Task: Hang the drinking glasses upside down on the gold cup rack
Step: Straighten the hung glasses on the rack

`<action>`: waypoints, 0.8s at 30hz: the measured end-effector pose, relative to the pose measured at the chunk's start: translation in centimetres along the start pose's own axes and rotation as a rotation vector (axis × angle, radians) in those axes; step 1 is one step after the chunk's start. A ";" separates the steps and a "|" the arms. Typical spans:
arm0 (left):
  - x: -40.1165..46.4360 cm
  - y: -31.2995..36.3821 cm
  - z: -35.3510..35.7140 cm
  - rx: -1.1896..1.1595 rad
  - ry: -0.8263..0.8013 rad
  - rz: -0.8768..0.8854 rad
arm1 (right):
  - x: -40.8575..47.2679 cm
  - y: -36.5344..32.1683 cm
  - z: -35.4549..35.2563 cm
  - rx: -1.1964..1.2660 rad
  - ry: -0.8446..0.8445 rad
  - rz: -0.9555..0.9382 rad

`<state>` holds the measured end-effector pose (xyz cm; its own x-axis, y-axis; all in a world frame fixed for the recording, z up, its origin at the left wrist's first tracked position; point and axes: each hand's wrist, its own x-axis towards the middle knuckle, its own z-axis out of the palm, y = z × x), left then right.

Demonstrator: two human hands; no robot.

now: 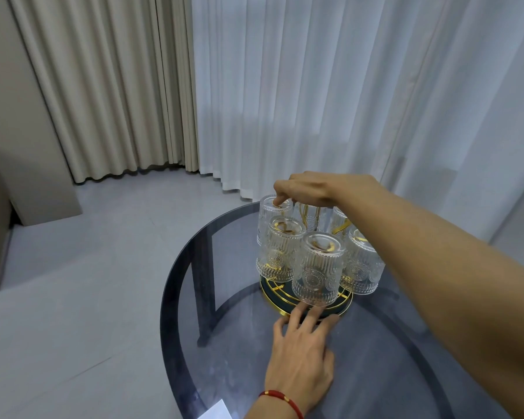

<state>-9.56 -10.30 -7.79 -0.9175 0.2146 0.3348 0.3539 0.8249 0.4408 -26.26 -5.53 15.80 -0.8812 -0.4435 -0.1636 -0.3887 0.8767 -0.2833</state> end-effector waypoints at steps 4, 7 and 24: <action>0.0 0.0 0.0 0.003 0.004 0.004 | 0.0 0.1 0.3 -0.051 0.019 -0.002; -0.1 0.0 -0.1 -0.001 0.016 0.008 | -0.1 0.1 0.5 -0.067 0.041 -0.015; -0.2 0.0 0.1 -0.022 0.035 0.014 | -7.2 0.7 3.8 0.070 0.809 -0.203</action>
<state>-9.43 -10.32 -7.90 -0.9058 0.2071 0.3695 0.3705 0.8102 0.4541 -19.21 -2.41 13.18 -0.7278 -0.2978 0.6178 -0.5663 0.7691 -0.2963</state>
